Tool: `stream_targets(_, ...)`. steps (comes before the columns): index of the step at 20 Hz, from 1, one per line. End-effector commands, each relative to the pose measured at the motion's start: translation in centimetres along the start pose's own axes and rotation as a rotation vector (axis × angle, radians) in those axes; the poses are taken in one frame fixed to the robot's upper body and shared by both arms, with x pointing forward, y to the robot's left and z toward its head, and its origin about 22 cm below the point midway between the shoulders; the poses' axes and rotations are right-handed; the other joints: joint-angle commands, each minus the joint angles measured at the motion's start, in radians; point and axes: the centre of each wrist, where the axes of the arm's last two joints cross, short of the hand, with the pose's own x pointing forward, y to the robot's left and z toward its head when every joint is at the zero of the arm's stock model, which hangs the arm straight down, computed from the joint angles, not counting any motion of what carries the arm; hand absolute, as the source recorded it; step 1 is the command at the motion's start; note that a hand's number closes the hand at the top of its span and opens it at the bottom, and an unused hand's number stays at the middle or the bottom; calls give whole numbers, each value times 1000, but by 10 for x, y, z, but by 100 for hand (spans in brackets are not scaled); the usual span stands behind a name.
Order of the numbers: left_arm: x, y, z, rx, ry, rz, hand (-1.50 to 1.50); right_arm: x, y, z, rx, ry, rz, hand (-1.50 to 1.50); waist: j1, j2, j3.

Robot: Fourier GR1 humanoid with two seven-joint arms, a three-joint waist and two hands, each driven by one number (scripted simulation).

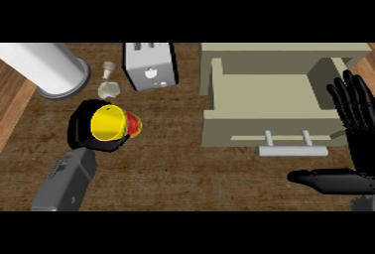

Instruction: Pick up the cup, place it into the drawer and close the drawer

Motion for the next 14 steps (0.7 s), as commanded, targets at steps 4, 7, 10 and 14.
stream_targets(4, 23, -75, -62, -160, -112, -7, 150, -3, -22, 6, -13, 22, 11, -150, 15, -8, 2)
stream_targets(7, 47, -114, -97, -200, -131, -15, 150, -3, -6, 3, -18, 5, 11, -150, 19, -8, 2)
stream_targets(10, 62, -135, -106, -241, -138, -24, 150, 7, -26, -1, -16, 9, 8, -150, 7, -3, 1)
stream_targets(14, 87, -186, -135, -289, -108, -55, 150, 0, -8, -1, -18, 13, 19, -150, 2, -3, 1)
